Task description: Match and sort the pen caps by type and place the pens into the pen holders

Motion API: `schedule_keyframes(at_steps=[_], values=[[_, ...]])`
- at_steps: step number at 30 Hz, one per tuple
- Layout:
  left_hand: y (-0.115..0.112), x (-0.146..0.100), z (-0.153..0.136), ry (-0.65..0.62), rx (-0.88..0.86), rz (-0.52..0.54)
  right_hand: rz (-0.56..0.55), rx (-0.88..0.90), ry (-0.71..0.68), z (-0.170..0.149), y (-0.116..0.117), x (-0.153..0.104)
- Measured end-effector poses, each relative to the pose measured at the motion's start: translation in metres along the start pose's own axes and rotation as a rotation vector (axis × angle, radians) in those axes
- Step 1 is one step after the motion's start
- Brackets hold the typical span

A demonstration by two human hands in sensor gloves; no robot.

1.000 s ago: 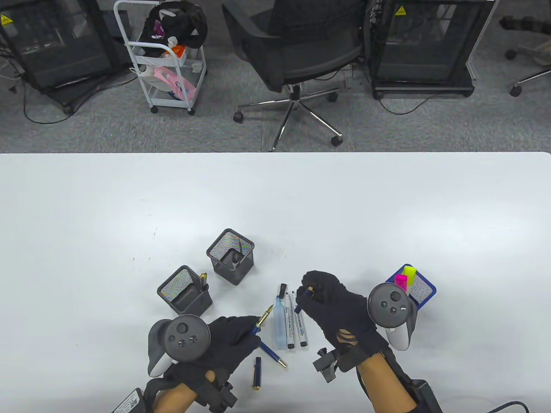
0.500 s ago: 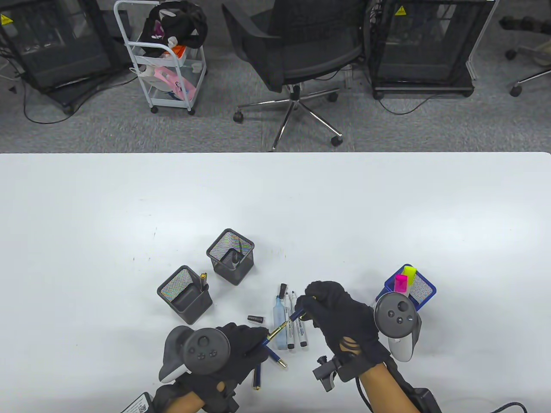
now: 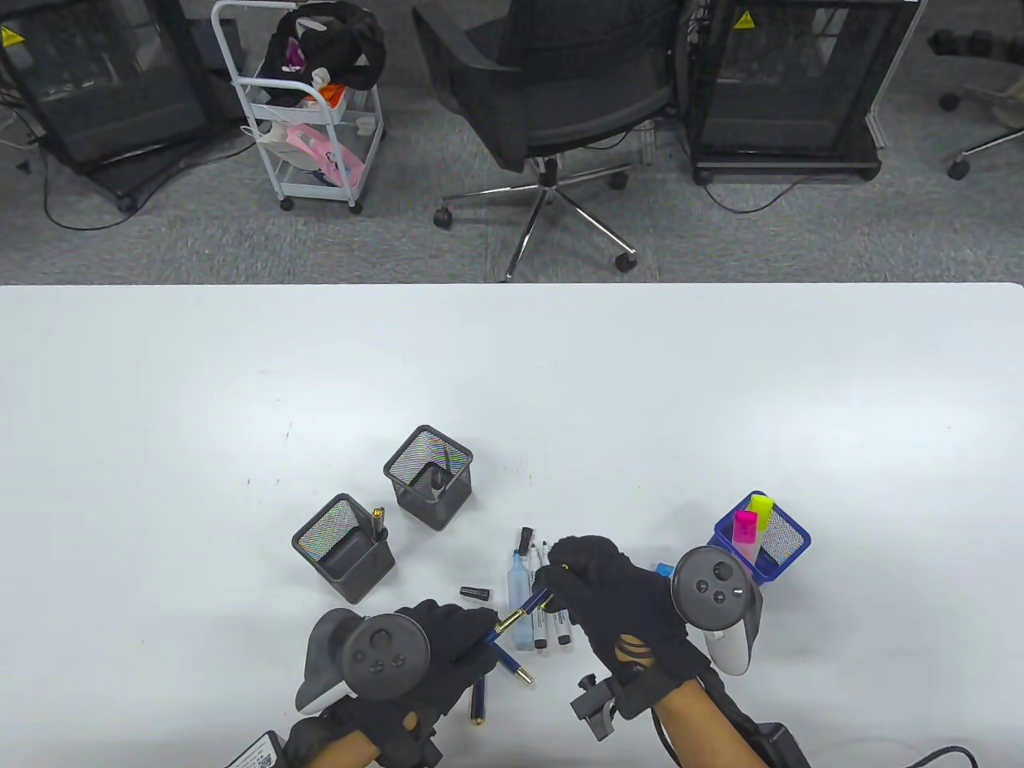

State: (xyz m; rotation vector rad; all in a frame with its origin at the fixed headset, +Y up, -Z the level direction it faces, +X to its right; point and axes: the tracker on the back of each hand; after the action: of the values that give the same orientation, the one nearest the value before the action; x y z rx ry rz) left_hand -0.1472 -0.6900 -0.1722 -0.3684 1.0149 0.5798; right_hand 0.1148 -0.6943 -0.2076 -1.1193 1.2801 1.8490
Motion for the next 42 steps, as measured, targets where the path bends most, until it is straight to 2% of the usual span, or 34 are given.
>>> schedule_keyframes(at_steps=[13,19,23,28,34,36,42], values=[[-0.002,0.000,0.003,-0.010,0.008,0.002,-0.062,0.025,-0.040,0.000,0.003,-0.002],[-0.002,0.000,0.002,-0.012,0.000,0.003,0.035,0.056,-0.049,-0.001,0.012,0.002],[-0.002,0.000,0.002,-0.005,0.002,0.013,0.082,-0.025,-0.041,0.000,0.016,0.003],[0.000,0.000,0.003,-0.013,-0.008,0.049,0.108,-0.023,-0.038,0.005,0.016,0.003],[0.004,0.003,0.008,-0.044,0.013,0.064,0.087,-0.075,-0.051,0.008,0.016,0.003],[0.004,0.004,0.005,-0.035,0.011,0.046,0.065,-0.143,-0.072,0.011,0.020,0.002],[0.011,0.001,0.000,-0.009,-0.015,0.095,0.040,-0.318,-0.141,0.024,0.032,0.001]])
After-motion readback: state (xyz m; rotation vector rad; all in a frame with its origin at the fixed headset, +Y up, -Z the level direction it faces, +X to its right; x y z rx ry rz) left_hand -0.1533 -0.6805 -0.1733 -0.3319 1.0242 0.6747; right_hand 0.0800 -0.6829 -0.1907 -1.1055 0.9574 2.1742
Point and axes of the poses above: the tracker on the back of each hand, its own z axis roughly to the thumb side, its own x axis roughly from the wrist to the fingertips, y = z × x, and after that the axes turned 14 degrees about z, right-handed
